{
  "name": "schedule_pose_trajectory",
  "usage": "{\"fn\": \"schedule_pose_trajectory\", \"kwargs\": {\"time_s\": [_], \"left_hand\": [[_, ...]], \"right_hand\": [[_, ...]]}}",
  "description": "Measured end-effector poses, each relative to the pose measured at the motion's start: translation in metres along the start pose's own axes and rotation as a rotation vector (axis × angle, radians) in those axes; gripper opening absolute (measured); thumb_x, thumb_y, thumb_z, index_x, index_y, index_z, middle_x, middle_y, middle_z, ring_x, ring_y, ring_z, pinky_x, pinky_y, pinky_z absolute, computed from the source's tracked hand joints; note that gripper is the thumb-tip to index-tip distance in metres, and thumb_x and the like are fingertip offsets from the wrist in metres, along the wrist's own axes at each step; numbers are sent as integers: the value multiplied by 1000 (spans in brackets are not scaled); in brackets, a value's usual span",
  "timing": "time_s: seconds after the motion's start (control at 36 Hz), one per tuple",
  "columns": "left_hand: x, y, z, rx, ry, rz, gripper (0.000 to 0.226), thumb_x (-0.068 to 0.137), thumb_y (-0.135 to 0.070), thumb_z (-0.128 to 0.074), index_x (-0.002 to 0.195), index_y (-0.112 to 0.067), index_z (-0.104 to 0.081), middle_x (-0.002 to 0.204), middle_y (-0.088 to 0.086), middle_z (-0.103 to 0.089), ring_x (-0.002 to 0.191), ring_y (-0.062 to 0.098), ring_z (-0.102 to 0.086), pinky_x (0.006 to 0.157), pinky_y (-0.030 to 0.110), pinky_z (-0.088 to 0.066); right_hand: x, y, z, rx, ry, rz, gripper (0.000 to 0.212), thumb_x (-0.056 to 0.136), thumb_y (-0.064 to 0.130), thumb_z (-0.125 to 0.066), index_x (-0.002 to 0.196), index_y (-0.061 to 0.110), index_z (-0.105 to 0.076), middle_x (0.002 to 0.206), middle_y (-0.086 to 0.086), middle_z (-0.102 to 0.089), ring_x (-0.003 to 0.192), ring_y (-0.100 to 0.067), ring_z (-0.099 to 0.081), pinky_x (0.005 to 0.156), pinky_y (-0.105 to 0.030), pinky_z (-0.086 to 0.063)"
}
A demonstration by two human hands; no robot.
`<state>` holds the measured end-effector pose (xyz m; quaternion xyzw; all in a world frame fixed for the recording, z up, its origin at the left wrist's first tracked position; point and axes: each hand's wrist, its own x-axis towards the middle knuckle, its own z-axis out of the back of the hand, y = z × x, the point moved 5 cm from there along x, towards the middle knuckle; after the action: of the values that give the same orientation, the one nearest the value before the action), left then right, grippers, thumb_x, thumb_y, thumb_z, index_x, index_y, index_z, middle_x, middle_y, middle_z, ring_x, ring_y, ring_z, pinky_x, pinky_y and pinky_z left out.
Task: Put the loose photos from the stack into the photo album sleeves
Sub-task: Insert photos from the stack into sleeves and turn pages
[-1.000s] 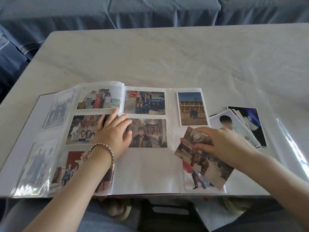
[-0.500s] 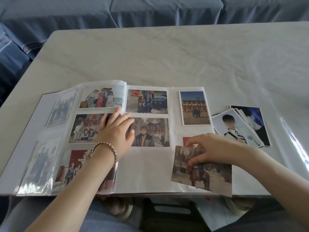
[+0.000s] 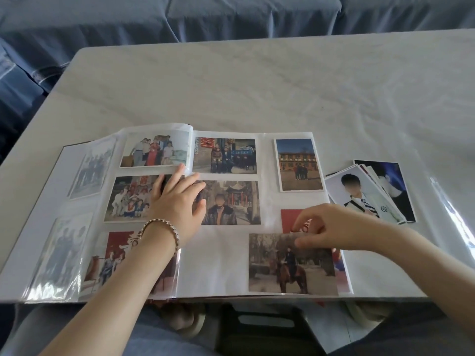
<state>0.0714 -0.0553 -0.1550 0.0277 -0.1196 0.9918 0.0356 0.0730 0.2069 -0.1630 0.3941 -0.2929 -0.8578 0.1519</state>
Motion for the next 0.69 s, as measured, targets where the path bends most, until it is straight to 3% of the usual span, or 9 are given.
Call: {"fn": "schedule_pose_trajectory", "kwargs": {"time_s": [0.17,0.28,0.39,0.69], "left_hand": [[0,0,-1,9,-5,-4,34,91,-22,-53,124,-18,-60,141,-7,-46,143,13,-17,115,37,0],[0,0,-1,11,-12,0,34,90,-21,-54,123,-17,-61,140,-7,-47,142,13,-19,115,38,-1],[0,-1,0,15,-10,-5,34,90,-21,-54,123,-17,-61,140,-7,-47,143,14,-19,115,37,-1],[1,-1,0,35,9,7,36,92,-25,-50,127,-20,-58,144,-10,-42,143,11,-12,114,33,5]], "right_hand": [[-22,-28,11,220,-12,-64,23,82,15,-69,95,30,-59,77,8,-73,69,-9,-70,56,-13,-50],[-26,-33,13,318,-183,-61,18,80,5,-69,83,23,-67,67,6,-72,62,-11,-69,55,-15,-51],[-29,-31,7,343,-300,-53,23,79,4,-69,72,26,-67,61,8,-70,56,-9,-67,53,-14,-51],[-12,0,-20,404,-378,-36,16,83,5,-66,82,20,-69,71,2,-70,63,-11,-69,63,-21,-57]]}}
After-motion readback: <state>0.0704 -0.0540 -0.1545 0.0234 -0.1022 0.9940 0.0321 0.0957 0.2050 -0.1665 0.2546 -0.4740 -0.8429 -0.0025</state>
